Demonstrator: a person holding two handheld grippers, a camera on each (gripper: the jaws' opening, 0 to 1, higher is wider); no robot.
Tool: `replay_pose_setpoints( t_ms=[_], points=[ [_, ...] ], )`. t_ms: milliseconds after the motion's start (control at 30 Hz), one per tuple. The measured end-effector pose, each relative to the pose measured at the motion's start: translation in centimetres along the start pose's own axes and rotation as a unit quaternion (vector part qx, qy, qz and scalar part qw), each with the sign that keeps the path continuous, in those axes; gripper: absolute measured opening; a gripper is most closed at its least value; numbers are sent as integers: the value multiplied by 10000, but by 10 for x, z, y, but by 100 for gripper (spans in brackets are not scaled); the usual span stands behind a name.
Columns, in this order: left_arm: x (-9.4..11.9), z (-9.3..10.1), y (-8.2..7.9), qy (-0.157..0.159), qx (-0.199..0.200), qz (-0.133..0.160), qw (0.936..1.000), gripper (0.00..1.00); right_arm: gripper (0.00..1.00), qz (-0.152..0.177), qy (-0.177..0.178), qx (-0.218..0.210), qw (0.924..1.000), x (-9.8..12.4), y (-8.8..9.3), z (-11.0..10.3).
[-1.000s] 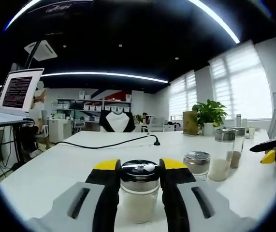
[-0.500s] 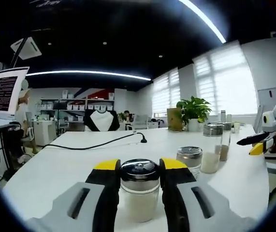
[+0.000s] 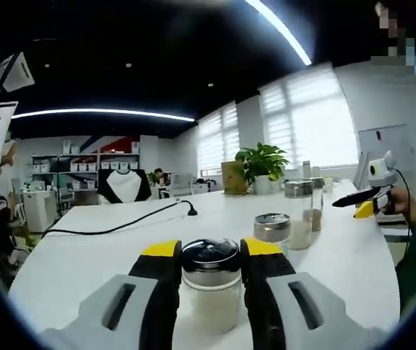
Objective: Rotate the seasoning bottle until the label or dispensing opening points toward the visible target arrow and the bottle remains upright within the marked orientation range
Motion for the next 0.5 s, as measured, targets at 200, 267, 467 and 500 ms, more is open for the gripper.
replay_pose_setpoints(
  t_ms=[200, 267, 467, 500],
  points=[
    [1, -1, 0, 315, 96, 3, 9995, 33, 99, 25, -7, -19, 10000, 0, -1, -1],
    [1, -1, 1, 410, 172, -4, 9990, 33, 99, 18, -9, -12, 10000, 0, -1, -1],
    [1, 2, 1, 723, 307, -79, 9969, 33, 99, -6, -21, 4, 10000, 0, -2, -2],
    [1, 3, 1, 774, 312, -94, 9965, 33, 99, -8, -25, 7, 10000, 0, -2, -2]
  ],
)
Point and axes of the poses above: the point that each gripper's makers call its tool centre point, and the gripper's own axes: x roughly backward along the fingers, z roughly to its right, y roughly out of its underside, the point moved 2 cm from there along x, roughly backward along the fingers, and after that the axes turned 3 degrees about x, right-handed, at the moved point
